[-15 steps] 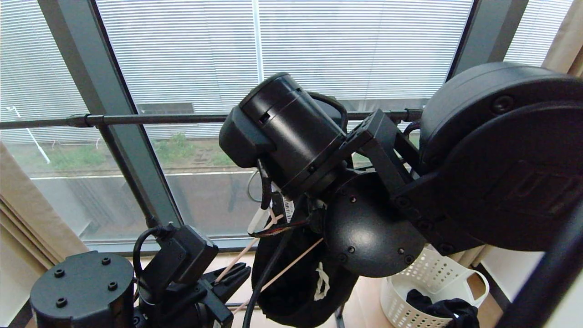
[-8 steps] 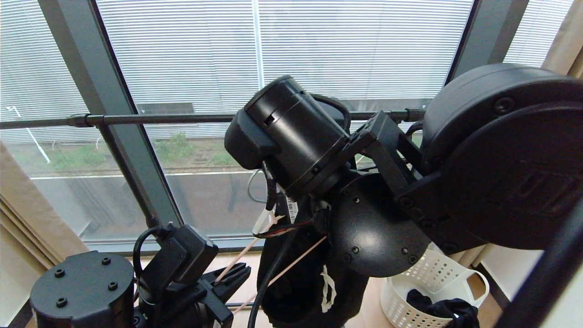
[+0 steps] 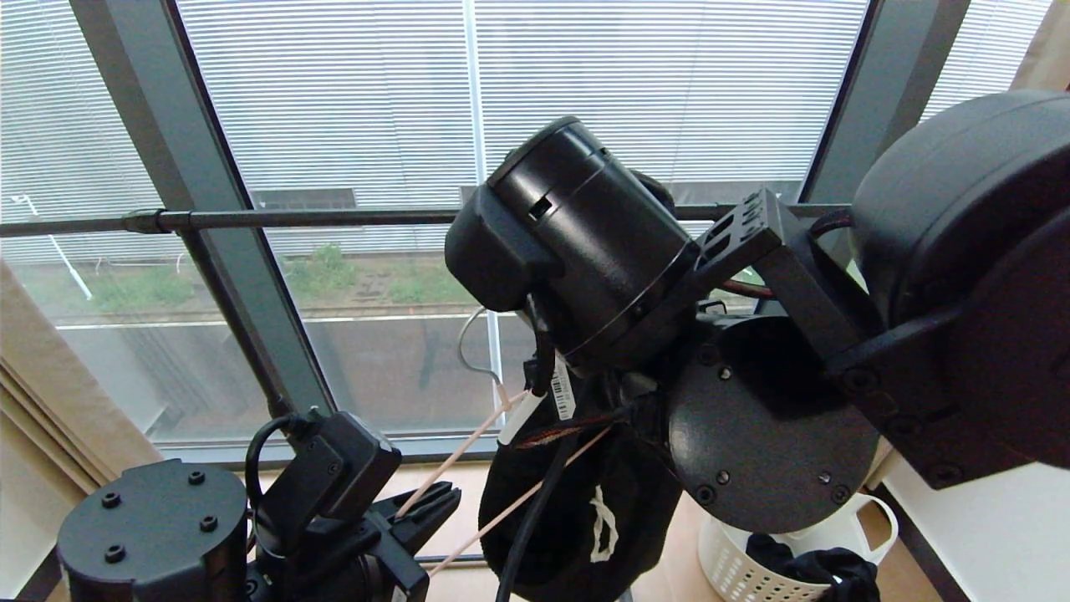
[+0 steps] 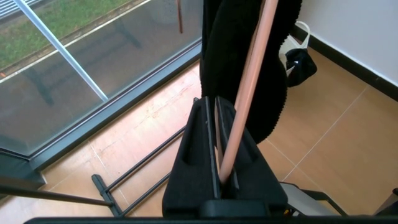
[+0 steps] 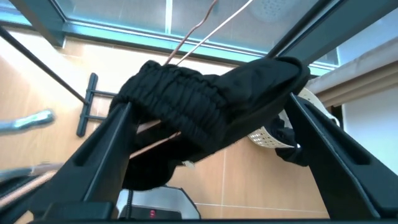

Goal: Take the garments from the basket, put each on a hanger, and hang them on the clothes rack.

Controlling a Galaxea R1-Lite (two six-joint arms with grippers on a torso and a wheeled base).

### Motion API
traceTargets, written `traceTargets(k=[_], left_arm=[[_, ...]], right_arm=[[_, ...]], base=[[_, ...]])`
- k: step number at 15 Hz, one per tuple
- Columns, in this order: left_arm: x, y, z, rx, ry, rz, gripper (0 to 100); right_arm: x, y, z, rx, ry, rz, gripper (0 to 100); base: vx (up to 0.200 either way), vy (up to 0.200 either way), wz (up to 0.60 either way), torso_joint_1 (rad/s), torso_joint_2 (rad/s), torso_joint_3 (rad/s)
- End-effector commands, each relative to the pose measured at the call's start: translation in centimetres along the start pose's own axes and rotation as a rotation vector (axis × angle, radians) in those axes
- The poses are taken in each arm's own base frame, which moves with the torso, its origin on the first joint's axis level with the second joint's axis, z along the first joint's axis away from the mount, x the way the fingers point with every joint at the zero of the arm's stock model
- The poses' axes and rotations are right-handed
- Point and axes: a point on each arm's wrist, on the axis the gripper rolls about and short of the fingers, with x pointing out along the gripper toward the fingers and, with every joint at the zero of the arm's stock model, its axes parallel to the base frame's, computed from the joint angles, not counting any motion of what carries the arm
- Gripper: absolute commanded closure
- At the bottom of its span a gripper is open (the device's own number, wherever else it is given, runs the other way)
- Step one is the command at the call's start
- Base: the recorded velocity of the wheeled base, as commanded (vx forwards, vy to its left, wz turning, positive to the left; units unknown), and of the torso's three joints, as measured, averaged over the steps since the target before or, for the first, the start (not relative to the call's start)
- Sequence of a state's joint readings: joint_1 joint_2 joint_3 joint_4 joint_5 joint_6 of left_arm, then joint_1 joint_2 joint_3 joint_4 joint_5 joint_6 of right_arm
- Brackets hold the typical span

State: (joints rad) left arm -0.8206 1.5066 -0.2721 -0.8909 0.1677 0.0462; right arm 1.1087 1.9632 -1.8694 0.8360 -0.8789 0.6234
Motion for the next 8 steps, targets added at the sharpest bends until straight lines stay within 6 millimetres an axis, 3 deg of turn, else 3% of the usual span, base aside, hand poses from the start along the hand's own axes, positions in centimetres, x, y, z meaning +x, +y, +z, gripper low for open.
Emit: traceTargets(k=[1,8], left_arm=[[0.00,0.00,0.05,-0.001,-0.003,0.001,100],[0.04,0.07,0.14,-0.004,-0.007,0.004,100]], right_arm=[[-0.19,-0.01,-0.09,-0.004,0.001,0.005,0],[-0.93,0.18,-0.74,-0.059,0.020,0.014,0]], base=[[0.000,0.000,0.00,0.000,0.00,0.000],[0.000,0.000,0.00,0.000,0.00,0.000]])
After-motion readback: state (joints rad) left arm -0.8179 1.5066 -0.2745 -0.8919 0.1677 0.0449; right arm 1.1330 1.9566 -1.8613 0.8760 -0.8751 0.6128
